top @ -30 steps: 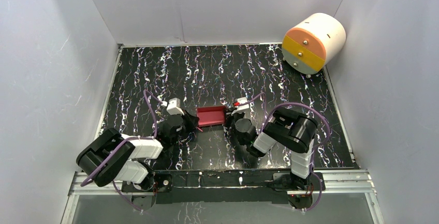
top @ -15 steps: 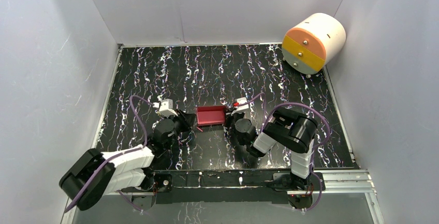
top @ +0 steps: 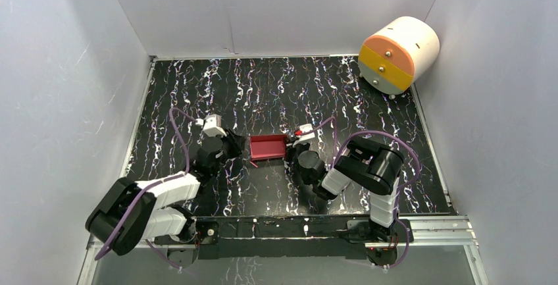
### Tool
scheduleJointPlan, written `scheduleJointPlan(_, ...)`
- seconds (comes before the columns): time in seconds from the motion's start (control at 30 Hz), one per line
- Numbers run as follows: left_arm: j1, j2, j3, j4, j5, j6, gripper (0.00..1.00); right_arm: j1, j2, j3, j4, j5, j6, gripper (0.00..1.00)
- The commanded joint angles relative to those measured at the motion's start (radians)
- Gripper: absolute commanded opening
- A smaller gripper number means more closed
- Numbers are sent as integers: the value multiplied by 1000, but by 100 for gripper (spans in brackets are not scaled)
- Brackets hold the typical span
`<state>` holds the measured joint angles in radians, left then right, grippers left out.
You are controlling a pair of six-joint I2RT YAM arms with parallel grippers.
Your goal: Fold the paper box
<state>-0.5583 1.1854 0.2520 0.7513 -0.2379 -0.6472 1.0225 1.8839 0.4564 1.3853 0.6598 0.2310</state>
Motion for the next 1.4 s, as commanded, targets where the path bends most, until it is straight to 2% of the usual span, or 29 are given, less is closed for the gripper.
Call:
scheduleJointPlan(0.0, 4, 76, 69, 59, 95, 0, 22, 4, 11, 10, -121, 3, -18, 4)
scheduleJointPlan(0.2, -9, 166, 101, 100, 193, -66, 19, 5, 13, 21, -131, -7, -25, 4)
scheduleJointPlan(0.43, -44, 195, 109, 123, 200, -126, 19, 15, 23, 38, -148, -12, -34, 4)
scheduleJointPlan(0.77, -65, 253, 108, 166, 173, -305, 19, 33, 44, 64, -175, -10, -34, 4)
scheduleJointPlan(1.2, -68, 241, 182, 142, 149, -442, 23, 62, 57, 101, -214, -6, -17, 4)
scheduleJointPlan(1.37, -74, 275, 172, 132, 100, -387, 23, 67, 42, 96, -227, -4, 14, 4)
